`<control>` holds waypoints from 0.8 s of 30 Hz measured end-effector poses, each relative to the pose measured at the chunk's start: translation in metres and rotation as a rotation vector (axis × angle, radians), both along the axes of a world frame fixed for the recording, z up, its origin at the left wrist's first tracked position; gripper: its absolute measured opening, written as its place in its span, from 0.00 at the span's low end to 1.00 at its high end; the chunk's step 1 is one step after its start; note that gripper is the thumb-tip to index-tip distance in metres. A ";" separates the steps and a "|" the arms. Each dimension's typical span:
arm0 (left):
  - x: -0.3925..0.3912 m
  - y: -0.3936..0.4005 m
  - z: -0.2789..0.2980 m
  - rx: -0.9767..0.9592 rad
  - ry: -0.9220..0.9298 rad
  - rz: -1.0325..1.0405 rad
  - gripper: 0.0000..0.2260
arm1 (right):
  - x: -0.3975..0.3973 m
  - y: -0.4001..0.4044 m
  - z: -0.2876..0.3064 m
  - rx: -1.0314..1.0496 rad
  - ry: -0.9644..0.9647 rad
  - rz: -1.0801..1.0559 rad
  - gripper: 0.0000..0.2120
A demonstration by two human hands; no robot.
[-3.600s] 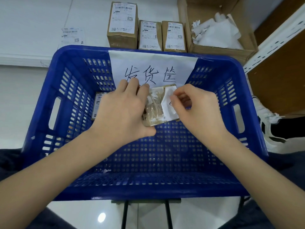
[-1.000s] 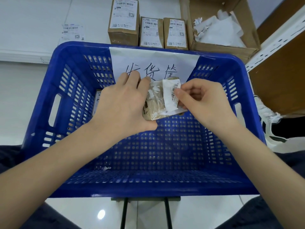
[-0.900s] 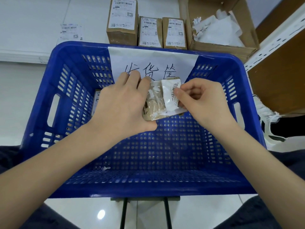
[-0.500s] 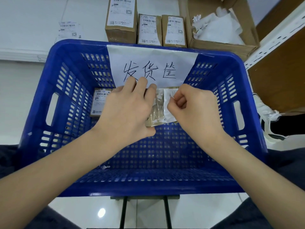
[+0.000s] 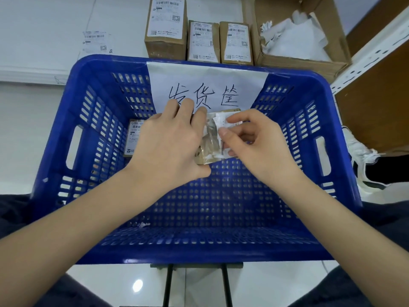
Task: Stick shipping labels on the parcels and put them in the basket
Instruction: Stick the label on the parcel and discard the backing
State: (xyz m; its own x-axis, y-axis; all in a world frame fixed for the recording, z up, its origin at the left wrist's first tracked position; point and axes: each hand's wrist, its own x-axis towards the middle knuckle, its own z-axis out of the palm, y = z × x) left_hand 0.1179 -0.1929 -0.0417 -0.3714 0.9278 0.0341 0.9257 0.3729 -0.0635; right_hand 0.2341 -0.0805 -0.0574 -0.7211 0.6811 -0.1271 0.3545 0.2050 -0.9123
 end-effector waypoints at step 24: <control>-0.001 0.000 -0.001 0.046 -0.088 -0.016 0.37 | -0.005 0.006 -0.004 0.189 0.006 0.020 0.07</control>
State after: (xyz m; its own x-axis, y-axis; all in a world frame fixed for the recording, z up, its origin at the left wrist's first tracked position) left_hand 0.1172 -0.1927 -0.0426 -0.3600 0.9319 0.0443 0.9328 0.3587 0.0350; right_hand 0.2295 -0.0747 -0.0615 -0.7351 0.6779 0.0060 0.3430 0.3796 -0.8592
